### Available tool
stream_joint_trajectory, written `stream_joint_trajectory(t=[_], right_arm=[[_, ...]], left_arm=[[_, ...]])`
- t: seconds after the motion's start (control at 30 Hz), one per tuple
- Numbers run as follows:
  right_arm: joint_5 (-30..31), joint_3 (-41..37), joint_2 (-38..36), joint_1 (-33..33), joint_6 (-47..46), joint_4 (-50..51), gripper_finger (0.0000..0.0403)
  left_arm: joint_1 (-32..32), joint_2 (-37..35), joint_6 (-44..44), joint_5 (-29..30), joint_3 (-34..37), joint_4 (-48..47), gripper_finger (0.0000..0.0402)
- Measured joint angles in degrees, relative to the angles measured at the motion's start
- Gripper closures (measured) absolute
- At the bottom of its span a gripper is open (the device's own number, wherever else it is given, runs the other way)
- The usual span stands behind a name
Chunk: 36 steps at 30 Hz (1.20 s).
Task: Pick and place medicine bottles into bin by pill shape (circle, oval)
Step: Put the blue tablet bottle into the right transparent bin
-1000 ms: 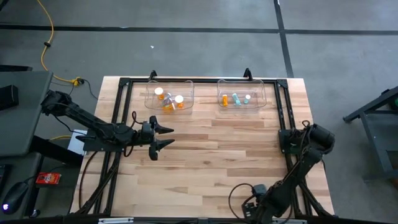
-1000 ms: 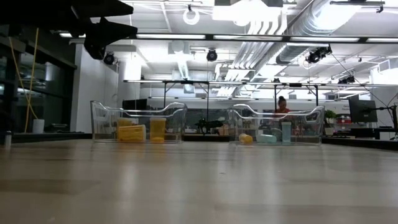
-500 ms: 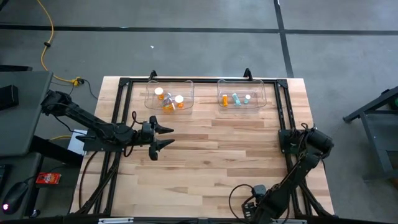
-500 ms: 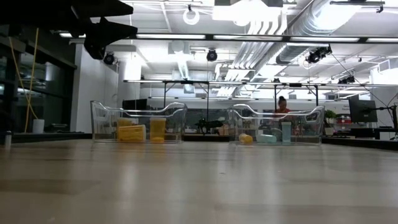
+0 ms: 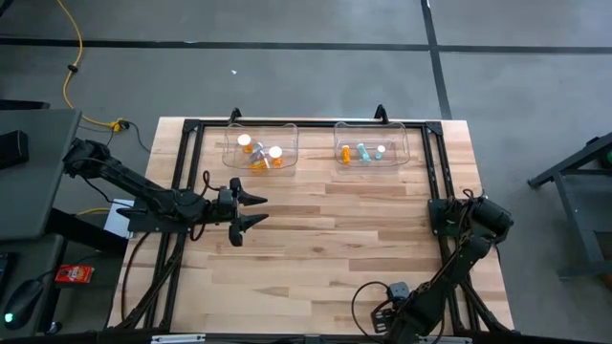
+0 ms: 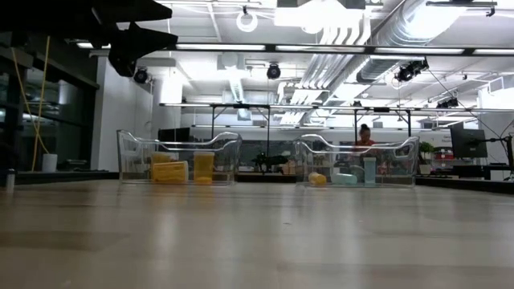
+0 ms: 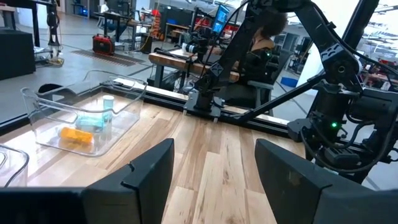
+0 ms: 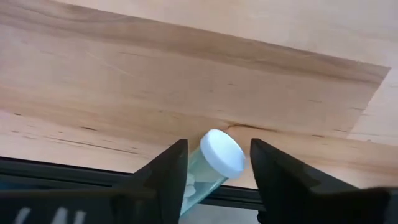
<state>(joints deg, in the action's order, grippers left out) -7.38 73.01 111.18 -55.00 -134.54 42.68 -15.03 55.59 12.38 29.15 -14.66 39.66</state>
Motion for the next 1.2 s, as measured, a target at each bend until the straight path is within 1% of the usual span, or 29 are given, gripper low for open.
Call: stream_joint_trajectory(t=[0.17, 0.4, 0.6, 0.67, 0.83, 0.9, 0.97, 1.03, 1.1, 1.2], right_arm=[[0.0, 0.0, 0.0, 0.2, 0.0, 0.0, 0.0252], [0.2, 0.0, 0.0, 0.8, 0.0, 0.0, 0.0253], [2.9, 0.0, 0.0, 1.8, 1.6, 0.2, 0.0253], [3.5, 0.0, 0.0, 2.4, 3.5, 1.2, 0.0253], [2.6, 0.0, -1.2, 3.8, 8.7, 6.3, 0.0253], [2.3, 0.0, -2.6, 3.8, 9.4, 8.4, 0.0253], [2.2, 0.0, -4.2, 3.0, 8.1, 9.2, 0.0253], [2.3, 0.0, -5.6, 1.3, 4.9, 7.8, 0.0253], [1.5, 0.0, -6.1, -0.8, 1.4, 3.9, 0.0253], [-3.0, 0.0, -5.0, -3.1, -0.8, -3.0, 0.0253]], left_arm=[[0.0, 0.0, 0.0, 0.0, 0.0, 0.0, 0.0188], [0.0, 0.0, -0.1, 0.0, 0.0, 0.0, 0.0188], [0.0, 0.0, -0.1, 0.0, 0.0, 0.0, 0.0188], [0.0, 0.0, -0.1, 0.0, 0.0, 0.0, 0.0188], [0.0, 0.0, -0.1, 0.0, 0.0, 0.0, 0.0188], [0.0, 0.0, -0.1, 0.0, 0.0, 0.0, 0.0188], [0.0, 0.0, -0.1, 0.0, 0.0, 0.0, 0.0188], [0.0, 0.0, -0.1, 0.0, 0.0, 0.0, 0.0188], [0.0, 0.0, -0.1, 0.0, 0.0, 0.0, 0.0188], [0.0, 0.0, -0.1, 0.0, 0.0, 0.0, 0.0188]])
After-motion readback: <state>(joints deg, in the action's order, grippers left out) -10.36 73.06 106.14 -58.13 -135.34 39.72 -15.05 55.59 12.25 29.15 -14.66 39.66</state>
